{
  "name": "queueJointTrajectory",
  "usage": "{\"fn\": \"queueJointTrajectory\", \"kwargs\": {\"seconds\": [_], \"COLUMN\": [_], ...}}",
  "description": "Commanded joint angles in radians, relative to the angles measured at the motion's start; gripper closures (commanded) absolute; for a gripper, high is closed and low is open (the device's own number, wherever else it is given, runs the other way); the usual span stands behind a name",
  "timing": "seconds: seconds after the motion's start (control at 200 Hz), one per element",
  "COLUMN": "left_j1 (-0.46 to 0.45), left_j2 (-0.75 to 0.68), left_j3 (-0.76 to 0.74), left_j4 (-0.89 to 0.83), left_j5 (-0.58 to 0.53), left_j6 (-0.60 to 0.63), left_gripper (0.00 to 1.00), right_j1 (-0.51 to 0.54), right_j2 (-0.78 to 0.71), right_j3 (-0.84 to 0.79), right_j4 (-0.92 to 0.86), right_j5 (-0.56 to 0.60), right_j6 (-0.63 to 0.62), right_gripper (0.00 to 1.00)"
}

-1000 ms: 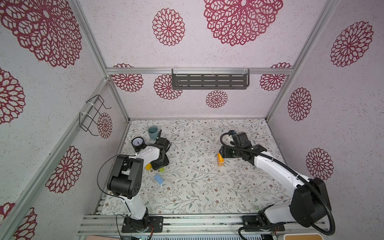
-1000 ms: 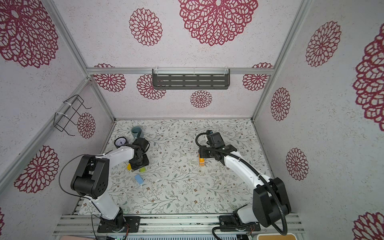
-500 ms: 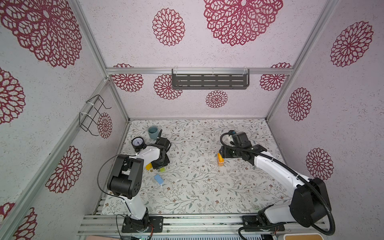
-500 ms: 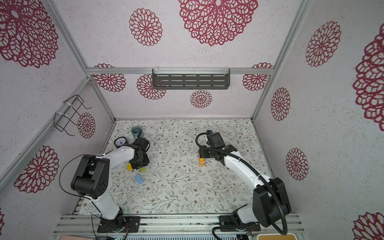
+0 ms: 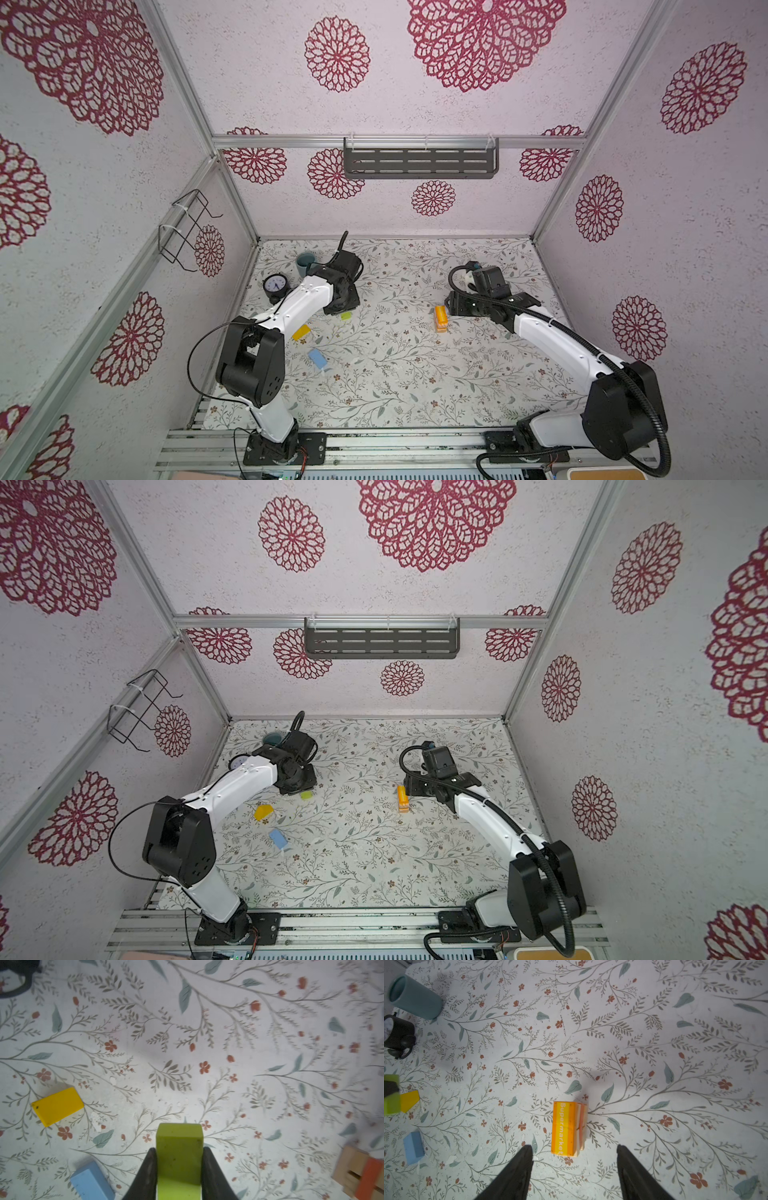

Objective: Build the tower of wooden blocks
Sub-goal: 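Carry the lime green block with the left gripper over the stack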

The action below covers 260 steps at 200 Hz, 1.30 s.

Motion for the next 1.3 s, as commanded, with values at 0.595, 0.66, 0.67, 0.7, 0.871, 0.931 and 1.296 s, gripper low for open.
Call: {"fn": "queueJointTrajectory", "kwargs": {"seconds": [0.595,0.66,0.67,0.7,0.871,0.931,1.296], "left_j1": [-0.222,-0.239,-0.242,-0.25,-0.298,-0.318,-0.39], "left_j2": [0.314,0.343,0.348,0.363,0.45,0.474,0.639], "left_j3": [0.584,0.63,0.638,0.663,0.791,0.832,1.053], "left_j4": [-0.26,-0.275,-0.278,-0.286,-0.315,-0.315,-0.323], "left_j5": [0.008,0.009,0.009,0.01,-0.002,-0.011,0.015], "left_j6": [-0.034,-0.043,-0.045,-0.049,-0.103,-0.124,-0.23], "left_gripper": [0.75,0.75,0.75,0.75,0.75,0.75,0.75], "right_j1": [-0.334,-0.346,-0.348,-0.355,-0.404,-0.419,-0.471], "right_j2": [-0.181,-0.192,-0.193,-0.198,-0.221,-0.228,-0.273], "right_j3": [-0.311,-0.334,-0.337,-0.348,-0.408,-0.423,-0.508], "right_j4": [0.31,0.347,0.352,0.366,0.469,0.494,0.567], "right_j5": [-0.258,-0.269,-0.271,-0.28,-0.333,-0.344,-0.328], "right_j6": [0.223,0.233,0.235,0.24,0.294,0.316,0.4], "right_gripper": [0.32,0.31,0.3,0.28,0.02,0.01,0.01]}}
